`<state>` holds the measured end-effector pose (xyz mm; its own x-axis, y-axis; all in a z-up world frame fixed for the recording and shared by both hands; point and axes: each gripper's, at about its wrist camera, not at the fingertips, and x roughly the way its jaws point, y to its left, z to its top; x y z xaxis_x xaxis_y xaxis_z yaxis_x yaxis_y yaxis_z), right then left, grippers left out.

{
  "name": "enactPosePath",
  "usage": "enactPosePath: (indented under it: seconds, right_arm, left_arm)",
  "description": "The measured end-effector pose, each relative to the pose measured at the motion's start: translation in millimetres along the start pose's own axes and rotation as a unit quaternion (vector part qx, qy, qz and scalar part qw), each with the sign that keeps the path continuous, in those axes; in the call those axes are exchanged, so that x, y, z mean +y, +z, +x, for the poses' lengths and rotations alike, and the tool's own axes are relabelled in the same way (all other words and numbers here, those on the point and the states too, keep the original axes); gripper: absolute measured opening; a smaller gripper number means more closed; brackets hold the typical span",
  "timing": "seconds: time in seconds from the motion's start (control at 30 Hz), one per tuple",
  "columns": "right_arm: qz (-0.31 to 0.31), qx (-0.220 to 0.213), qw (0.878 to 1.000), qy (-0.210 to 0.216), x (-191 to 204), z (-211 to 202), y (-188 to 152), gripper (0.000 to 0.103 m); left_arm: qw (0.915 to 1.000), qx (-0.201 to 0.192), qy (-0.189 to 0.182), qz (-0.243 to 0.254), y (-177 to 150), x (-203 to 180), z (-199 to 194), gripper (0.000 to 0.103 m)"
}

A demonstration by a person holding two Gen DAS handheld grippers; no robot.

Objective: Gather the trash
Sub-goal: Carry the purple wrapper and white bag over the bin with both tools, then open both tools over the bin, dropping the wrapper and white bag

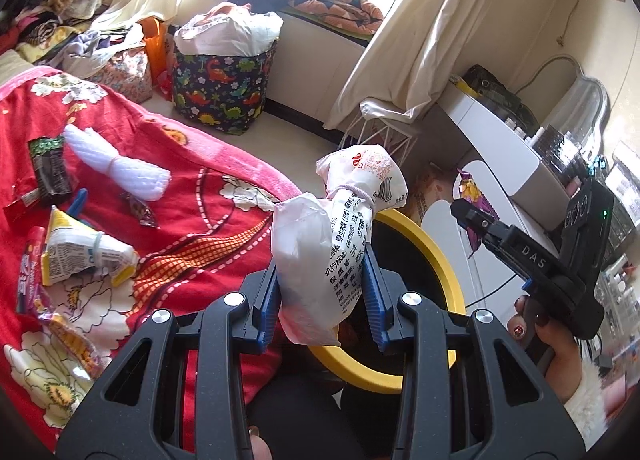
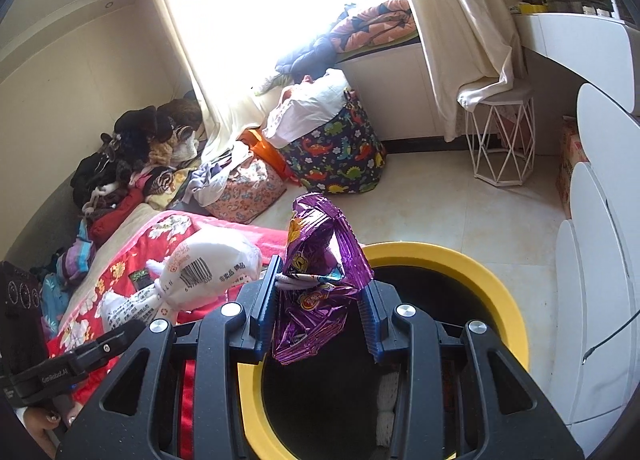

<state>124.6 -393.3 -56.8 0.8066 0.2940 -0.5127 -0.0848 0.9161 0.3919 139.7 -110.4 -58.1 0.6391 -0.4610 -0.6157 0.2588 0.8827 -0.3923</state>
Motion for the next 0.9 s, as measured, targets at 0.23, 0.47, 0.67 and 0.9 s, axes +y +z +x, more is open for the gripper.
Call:
enactPosePath:
  seconds: [0.23,0.47,0.67,0.9]
  right_arm:
    - [0.011,-0.001,1.0,-0.009,-18,-4,3,0.034]
    - [0.008,0.01,1.0,-0.021,-22,2,1,0.036]
    - [0.016,0.023,0.999,-0.03,-31,10,-2,0.037]
    - [0.029,0.032,0.998,-0.037,-42,17,-5,0.037]
  left_arm:
    - [0.9997,0.018,0.004,0.018,-8,-12,16,0.029]
    - [0.9985,0.044,0.015,0.029,-18,-22,37,0.029]
    - [0.9962,0.068,0.024,0.05,-28,-33,54,0.03]
    - [0.9921,0.083,0.028,0.09,-37,-50,69,0.031]
